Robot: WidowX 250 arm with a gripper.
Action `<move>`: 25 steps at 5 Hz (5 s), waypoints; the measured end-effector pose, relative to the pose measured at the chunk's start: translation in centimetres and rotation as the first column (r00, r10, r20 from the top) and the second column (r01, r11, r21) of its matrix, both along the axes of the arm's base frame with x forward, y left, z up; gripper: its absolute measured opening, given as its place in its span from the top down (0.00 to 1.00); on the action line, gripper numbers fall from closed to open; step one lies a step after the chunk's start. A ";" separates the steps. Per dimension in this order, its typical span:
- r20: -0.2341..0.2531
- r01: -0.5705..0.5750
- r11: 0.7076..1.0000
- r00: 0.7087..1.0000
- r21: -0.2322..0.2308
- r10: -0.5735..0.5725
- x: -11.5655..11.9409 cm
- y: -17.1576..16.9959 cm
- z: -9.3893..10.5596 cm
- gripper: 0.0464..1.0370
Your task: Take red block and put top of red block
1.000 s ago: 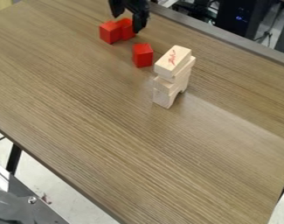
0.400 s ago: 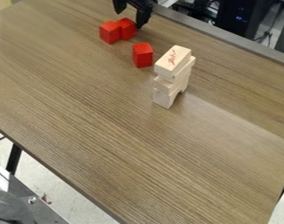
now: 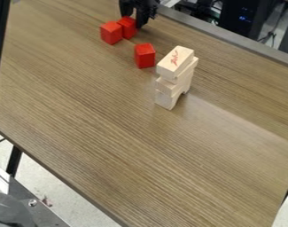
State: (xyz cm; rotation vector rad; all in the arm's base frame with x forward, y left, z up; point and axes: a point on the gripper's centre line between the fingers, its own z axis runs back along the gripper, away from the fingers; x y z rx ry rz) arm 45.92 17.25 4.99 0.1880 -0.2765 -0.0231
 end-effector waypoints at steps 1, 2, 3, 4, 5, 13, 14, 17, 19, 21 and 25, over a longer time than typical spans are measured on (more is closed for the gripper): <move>0.008 -0.002 1.000 1.000 -0.016 0.003 0.1 -0.2 0.0 0.52; 0.000 0.012 0.999 1.000 -0.034 -0.012 -0.4 -0.5 -0.4 0.52; 0.012 0.031 0.998 0.999 -0.058 -0.031 -1.1 -1.3 1.0 0.52; 0.017 0.064 0.996 0.998 -0.061 -0.063 -2.4 -1.9 2.8 0.52; 0.018 0.113 0.991 0.993 -0.069 -0.112 -4.3 -3.0 3.6 0.52; 0.028 0.398 0.917 0.917 -0.010 -0.398 -7.8 -9.1 4.1 0.52; 0.032 0.408 0.913 0.912 0.006 -0.408 -7.5 -9.5 4.2 0.52; 0.015 0.428 0.904 0.904 0.009 -0.428 -6.3 -10.1 3.9 0.52; 0.007 0.458 0.889 0.889 -0.014 -0.458 -5.2 -10.2 3.5 0.52; -0.018 0.466 0.885 0.885 -0.005 -0.466 -4.8 -9.8 3.1 0.52; -0.058 0.470 0.883 0.881 0.001 -0.469 -5.0 -9.4 2.3 0.52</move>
